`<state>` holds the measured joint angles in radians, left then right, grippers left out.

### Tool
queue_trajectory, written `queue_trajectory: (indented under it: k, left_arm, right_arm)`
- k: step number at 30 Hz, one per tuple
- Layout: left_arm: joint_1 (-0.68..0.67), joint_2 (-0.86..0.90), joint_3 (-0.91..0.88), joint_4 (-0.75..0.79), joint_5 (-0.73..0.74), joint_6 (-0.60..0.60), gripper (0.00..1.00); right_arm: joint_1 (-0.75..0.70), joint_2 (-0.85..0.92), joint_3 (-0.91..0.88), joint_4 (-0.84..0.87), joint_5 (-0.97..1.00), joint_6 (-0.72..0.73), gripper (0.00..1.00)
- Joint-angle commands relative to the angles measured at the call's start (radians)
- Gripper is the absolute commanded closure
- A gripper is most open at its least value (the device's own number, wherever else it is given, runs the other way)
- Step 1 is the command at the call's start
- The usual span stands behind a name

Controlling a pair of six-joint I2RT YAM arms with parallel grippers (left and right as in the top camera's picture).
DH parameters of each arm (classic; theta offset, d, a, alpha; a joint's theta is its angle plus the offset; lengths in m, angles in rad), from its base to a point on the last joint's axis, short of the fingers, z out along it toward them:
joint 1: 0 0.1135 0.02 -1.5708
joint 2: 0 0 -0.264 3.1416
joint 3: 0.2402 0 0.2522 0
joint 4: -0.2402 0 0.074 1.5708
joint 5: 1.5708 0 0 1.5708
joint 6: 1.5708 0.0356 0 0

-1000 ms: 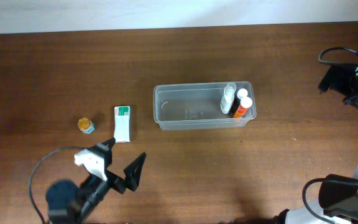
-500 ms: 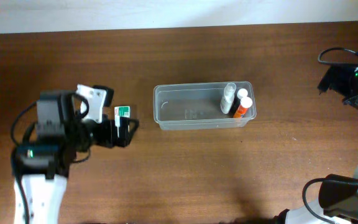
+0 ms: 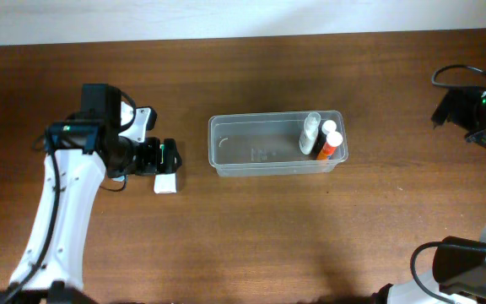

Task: Pack container
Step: 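Move the left gripper over the white-green Panadol box, then lower and close the left gripper on the Panadol box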

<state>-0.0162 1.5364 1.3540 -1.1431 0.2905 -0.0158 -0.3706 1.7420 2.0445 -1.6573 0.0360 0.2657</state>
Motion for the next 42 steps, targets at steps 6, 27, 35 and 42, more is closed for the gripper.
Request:
queue_trajectory:
  k: [6,27,35,42]
  left_arm:
    - [-0.002,0.171,0.021,0.006,-0.129,-0.083,0.01]
    - [-0.075,0.347,0.021,0.102,-0.288,-0.151,0.01]
    - [-0.075,0.366,0.021,0.124,-0.288,-0.151,0.01]
    - [-0.075,0.367,0.021,0.131,-0.288,-0.151,0.01]
  right_arm:
    - [-0.003,-0.023,0.001,0.000,0.001,0.009,0.02]
    - [-0.003,-0.023,0.001,0.000,0.001,0.009,0.02]
    - [-0.003,-0.023,0.001,0.000,0.001,0.009,0.02]
    - [-0.003,-0.023,0.001,0.000,0.001,0.009,0.02]
